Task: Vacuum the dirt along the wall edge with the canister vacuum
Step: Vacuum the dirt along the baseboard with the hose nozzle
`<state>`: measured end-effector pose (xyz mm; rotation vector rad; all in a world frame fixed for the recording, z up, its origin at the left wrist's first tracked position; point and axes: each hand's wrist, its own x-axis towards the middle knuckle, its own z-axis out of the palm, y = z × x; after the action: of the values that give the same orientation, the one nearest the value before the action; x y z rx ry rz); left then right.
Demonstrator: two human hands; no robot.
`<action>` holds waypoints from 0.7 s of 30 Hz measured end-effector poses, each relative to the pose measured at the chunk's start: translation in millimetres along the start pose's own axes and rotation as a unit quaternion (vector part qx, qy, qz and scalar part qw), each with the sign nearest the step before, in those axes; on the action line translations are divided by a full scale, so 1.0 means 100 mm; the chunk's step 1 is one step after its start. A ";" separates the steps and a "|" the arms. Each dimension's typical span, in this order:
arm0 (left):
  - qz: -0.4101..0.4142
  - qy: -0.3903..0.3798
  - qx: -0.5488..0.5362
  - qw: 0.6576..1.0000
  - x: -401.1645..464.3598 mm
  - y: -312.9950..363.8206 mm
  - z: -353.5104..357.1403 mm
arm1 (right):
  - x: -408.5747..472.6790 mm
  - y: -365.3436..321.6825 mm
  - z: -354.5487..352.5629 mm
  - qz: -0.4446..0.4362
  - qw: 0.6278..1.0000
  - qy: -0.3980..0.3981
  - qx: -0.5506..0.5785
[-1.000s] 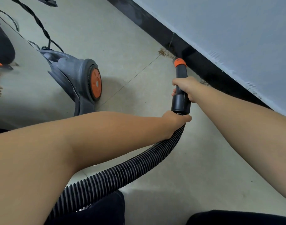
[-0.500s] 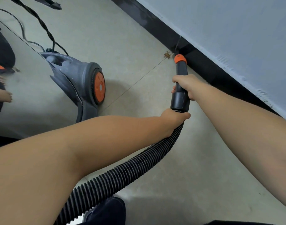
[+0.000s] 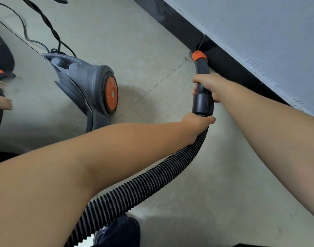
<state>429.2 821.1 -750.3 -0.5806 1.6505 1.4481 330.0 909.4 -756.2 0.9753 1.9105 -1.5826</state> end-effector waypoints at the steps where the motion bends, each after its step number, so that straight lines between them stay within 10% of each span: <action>1: -0.002 -0.008 0.002 1.000 -0.02 -0.02 0.03 | -0.01 0.03 -0.04 0.003 1.000 0.003 -0.001; 21: -0.010 -0.010 -0.013 1.000 -0.25 -0.02 0.00 | -0.20 0.00 0.02 0.003 0.999 -0.012 -0.037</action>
<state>444.9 816.2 -730.7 -0.5943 1.6086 1.4594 342.7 903.1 -741.9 0.9262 1.9336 -1.5015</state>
